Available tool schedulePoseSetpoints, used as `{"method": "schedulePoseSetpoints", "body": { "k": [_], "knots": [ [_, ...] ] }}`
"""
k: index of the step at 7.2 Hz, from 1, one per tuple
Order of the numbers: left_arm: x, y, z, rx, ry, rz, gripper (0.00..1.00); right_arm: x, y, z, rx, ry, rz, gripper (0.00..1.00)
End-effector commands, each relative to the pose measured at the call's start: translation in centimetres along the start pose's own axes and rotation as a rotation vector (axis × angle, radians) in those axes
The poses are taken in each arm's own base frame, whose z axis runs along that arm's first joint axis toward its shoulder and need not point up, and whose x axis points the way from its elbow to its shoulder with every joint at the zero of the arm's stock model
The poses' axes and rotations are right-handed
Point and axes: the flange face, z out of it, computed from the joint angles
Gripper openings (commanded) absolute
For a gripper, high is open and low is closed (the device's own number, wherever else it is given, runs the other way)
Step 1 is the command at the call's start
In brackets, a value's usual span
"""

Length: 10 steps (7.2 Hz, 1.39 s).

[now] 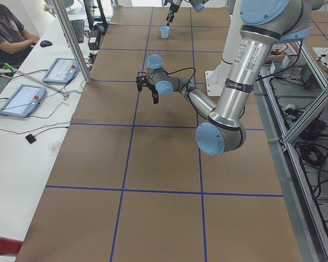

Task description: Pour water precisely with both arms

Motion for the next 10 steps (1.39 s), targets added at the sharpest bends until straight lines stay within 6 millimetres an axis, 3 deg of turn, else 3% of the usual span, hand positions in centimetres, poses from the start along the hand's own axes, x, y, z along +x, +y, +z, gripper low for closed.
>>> {"method": "schedulePoseSetpoints", "body": {
  "k": [1, 2, 3, 5, 6, 7, 8, 9, 10],
  "knots": [
    [8.8, 0.2, 3.7, -0.019, 0.014, 0.008, 0.99, 1.7, -4.6, -1.3, -0.055, 0.010, -0.046, 0.99],
    [11.6, 0.8, 5.5, -0.031, 0.008, 0.024, 0.99, 2.2, -5.9, -1.5, -0.066, 0.033, -0.069, 0.99],
    [13.1, 1.9, 6.9, -0.048, 0.000, 0.039, 0.99, 3.0, -5.9, -1.7, -0.084, 0.027, -0.081, 0.99],
    [14.3, 4.9, 10.0, -0.066, -0.028, 0.063, 0.99, 3.7, -6.3, -2.4, -0.104, 0.011, -0.098, 0.99],
    [14.4, 5.4, 10.3, -0.073, -0.030, 0.067, 0.89, 3.8, -6.3, -2.4, -0.104, 0.012, -0.098, 0.99],
    [14.4, 5.6, 10.6, -0.077, -0.032, 0.068, 0.76, 3.9, -6.3, -2.6, -0.101, 0.012, -0.095, 0.99],
    [14.5, 5.6, 10.5, -0.077, -0.031, 0.068, 0.46, 3.9, -6.3, -2.6, -0.101, 0.012, -0.097, 0.99],
    [14.7, 5.7, 10.3, -0.077, -0.025, 0.070, 0.00, 3.9, -6.4, -2.7, -0.099, 0.011, -0.096, 0.99],
    [14.9, 5.8, 9.9, -0.080, -0.017, 0.074, 0.00, 3.9, -6.5, -2.9, -0.095, 0.011, -0.095, 0.99]
  ]
}}
